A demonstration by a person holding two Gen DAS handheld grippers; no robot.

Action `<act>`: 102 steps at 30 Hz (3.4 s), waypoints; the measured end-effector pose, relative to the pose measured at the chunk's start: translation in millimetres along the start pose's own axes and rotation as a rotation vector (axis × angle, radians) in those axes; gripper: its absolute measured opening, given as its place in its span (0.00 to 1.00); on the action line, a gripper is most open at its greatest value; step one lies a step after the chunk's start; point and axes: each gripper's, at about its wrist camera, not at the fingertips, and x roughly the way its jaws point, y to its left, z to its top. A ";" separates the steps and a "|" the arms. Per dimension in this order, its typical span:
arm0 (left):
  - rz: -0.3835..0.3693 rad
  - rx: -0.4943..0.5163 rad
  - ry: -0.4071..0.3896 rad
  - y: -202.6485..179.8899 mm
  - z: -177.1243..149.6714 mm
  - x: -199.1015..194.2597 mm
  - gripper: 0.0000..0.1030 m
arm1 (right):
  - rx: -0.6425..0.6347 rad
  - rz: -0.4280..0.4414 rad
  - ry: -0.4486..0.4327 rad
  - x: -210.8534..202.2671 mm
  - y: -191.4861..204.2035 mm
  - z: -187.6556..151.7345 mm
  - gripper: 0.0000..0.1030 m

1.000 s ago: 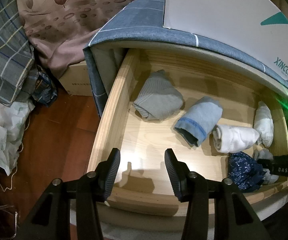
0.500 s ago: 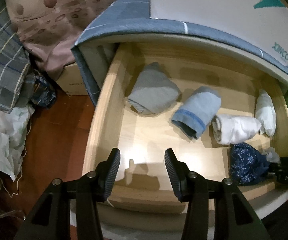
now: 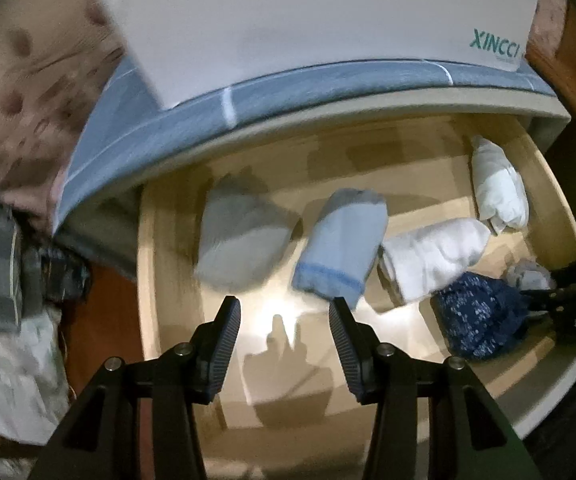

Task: Take underwear out of drawer
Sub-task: 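Lift the floral underwear with the right tool while the left tool reaches for the light blue sock roll, then grasp the light blue sock roll with the left tool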

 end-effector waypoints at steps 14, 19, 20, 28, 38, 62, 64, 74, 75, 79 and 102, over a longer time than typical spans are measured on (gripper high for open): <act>-0.061 0.180 0.104 -20.4 39.7 57.0 0.46 | 0.026 0.032 -0.013 -14.1 -25.1 0.2 0.30; -0.095 0.182 0.148 -21.8 50.7 70.6 0.46 | 0.029 0.042 -0.016 -17.3 -32.7 -1.0 0.30; -0.101 0.181 0.154 -21.9 52.3 72.7 0.46 | 0.029 0.043 -0.017 -17.7 -33.9 -1.2 0.30; -0.147 0.145 0.138 -16.2 55.9 74.9 0.26 | 0.038 0.066 -0.021 -20.8 -40.5 -2.6 0.30; -0.158 0.089 0.148 4.5 41.8 65.6 0.14 | 0.047 0.076 -0.023 -25.3 -41.2 -0.3 0.30; -0.163 0.119 0.301 16.8 -46.6 35.3 0.16 | 0.061 0.099 -0.021 -27.0 -42.4 1.9 0.30; -0.196 0.060 0.301 20.9 -46.1 34.1 0.18 | 0.063 0.100 -0.021 -27.0 -42.0 2.1 0.30; -0.334 -0.212 0.314 32.3 -25.0 27.7 0.58 | 0.062 0.101 -0.021 -24.7 -42.5 2.8 0.30; -0.335 -0.222 0.329 29.7 -20.1 32.2 0.58 | 0.062 0.101 -0.021 -24.8 -42.0 3.0 0.30; -0.291 -0.250 0.376 22.4 -22.8 48.1 0.58 | 0.063 0.101 -0.021 -24.1 -41.9 2.9 0.30; -0.192 -0.252 0.466 6.2 -1.2 90.7 0.46 | 0.063 0.100 -0.020 -20.5 -40.7 2.8 0.30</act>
